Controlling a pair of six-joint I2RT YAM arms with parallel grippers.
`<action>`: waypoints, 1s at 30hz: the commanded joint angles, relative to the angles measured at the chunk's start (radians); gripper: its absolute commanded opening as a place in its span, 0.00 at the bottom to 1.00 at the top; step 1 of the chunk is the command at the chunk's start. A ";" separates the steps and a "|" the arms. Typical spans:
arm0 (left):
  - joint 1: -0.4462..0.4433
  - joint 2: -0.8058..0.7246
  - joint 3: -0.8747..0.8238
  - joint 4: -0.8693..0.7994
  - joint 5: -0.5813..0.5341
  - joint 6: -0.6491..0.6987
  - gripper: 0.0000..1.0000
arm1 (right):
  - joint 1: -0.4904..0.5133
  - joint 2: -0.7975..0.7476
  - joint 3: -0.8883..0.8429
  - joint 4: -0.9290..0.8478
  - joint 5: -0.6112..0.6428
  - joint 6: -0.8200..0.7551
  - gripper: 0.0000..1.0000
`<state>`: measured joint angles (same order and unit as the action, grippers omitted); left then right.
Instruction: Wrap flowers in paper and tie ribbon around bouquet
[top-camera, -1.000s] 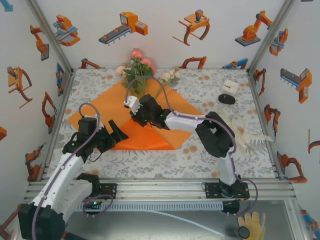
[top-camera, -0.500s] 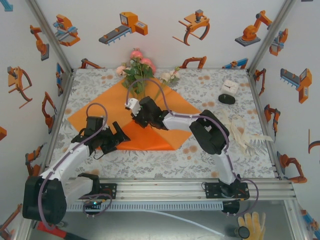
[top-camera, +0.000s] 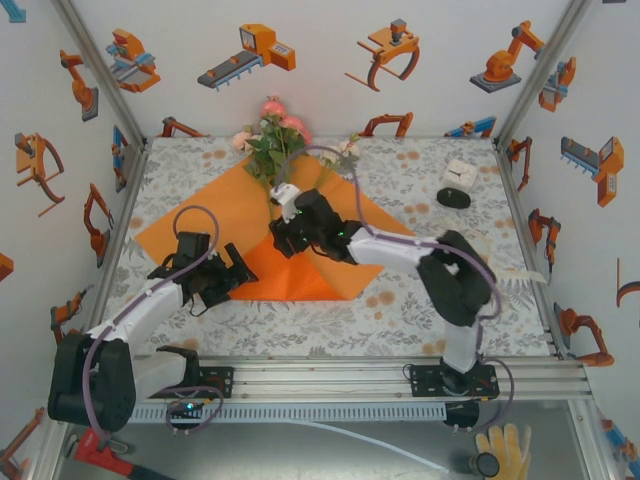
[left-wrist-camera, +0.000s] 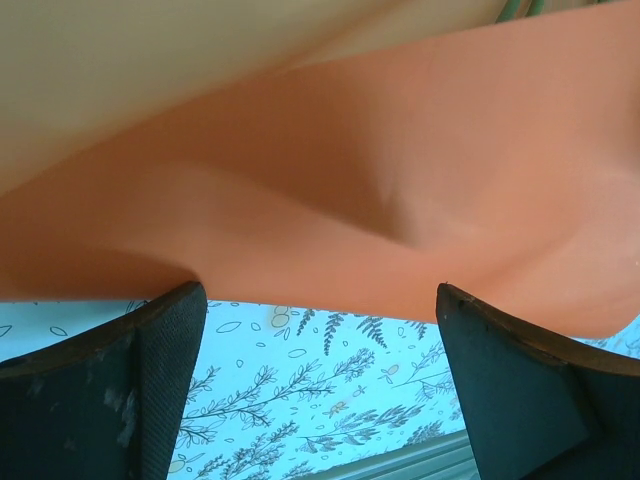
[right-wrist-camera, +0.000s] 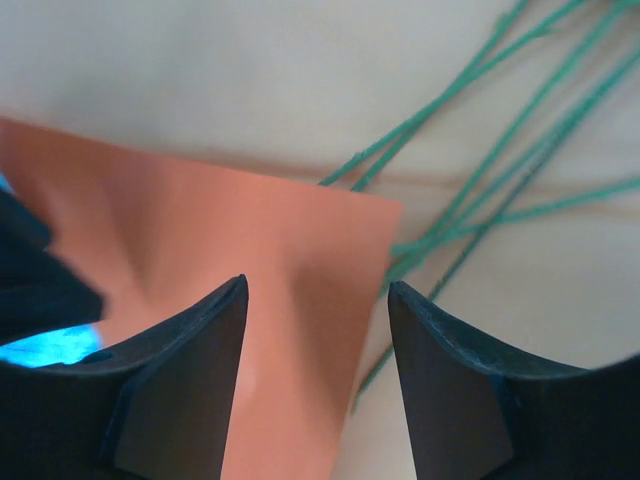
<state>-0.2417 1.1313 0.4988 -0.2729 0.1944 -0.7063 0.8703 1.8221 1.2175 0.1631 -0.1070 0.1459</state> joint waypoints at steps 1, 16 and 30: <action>-0.001 0.007 0.004 0.014 -0.025 -0.008 0.88 | 0.071 -0.194 -0.119 0.036 0.106 0.281 0.56; 0.010 -0.029 -0.018 -0.067 -0.168 -0.086 0.88 | 0.221 0.019 -0.209 0.089 0.274 0.733 0.51; 0.084 -0.100 -0.101 -0.147 -0.269 -0.227 0.76 | 0.210 -0.098 -0.422 0.029 0.363 0.809 0.50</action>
<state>-0.1822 1.0435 0.4473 -0.3019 0.0193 -0.8860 1.0813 1.7462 0.8318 0.2691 0.2119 0.9325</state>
